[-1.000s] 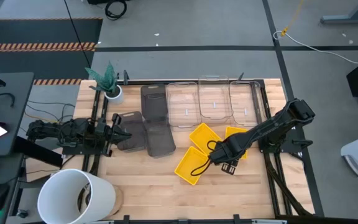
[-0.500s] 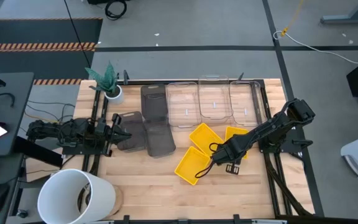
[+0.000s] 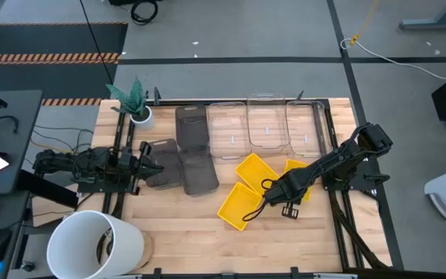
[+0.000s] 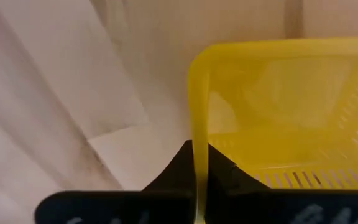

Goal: Stack baskets by color
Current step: Stack the right yellow bin on the left yellow bin

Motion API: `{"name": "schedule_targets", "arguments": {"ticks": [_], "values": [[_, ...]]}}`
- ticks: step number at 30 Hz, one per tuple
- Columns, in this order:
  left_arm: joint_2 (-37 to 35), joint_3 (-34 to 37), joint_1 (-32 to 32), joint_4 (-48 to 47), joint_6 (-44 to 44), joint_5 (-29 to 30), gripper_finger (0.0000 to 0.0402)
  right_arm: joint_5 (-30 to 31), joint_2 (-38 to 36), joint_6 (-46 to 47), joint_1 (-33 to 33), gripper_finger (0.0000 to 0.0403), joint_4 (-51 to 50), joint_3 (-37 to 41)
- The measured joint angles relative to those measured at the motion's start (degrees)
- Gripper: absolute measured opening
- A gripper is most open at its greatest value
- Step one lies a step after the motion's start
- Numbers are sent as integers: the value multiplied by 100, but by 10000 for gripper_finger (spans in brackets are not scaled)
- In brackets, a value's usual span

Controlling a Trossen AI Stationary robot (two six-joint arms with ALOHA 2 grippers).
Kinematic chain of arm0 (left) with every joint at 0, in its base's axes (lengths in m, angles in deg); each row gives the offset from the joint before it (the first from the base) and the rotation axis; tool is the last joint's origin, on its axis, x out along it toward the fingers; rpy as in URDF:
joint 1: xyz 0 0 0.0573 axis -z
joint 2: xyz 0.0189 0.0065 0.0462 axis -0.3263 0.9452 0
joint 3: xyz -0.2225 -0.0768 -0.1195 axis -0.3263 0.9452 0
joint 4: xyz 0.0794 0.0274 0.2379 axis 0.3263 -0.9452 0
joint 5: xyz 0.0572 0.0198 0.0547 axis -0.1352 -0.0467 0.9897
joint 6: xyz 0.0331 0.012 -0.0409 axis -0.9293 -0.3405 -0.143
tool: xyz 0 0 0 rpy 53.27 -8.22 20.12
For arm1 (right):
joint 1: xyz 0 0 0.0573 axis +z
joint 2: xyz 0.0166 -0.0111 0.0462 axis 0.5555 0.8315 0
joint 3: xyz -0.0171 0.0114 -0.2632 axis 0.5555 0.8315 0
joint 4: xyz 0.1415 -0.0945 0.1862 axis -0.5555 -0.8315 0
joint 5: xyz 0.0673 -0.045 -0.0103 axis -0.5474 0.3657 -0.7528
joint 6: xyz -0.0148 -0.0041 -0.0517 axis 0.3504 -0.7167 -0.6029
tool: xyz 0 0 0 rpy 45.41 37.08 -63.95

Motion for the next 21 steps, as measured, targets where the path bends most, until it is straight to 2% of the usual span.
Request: {"name": "schedule_targets", "arguments": {"ticks": [9, 21], "values": [[1, 0, -1, 0, 0, 0, 37, -118, 2, 63, 102, 4, -442, -563], [0, 0, -1, -2, 0, -2, 30, -108, 4, 1219, 377, 3, -1159, -2051]]}}
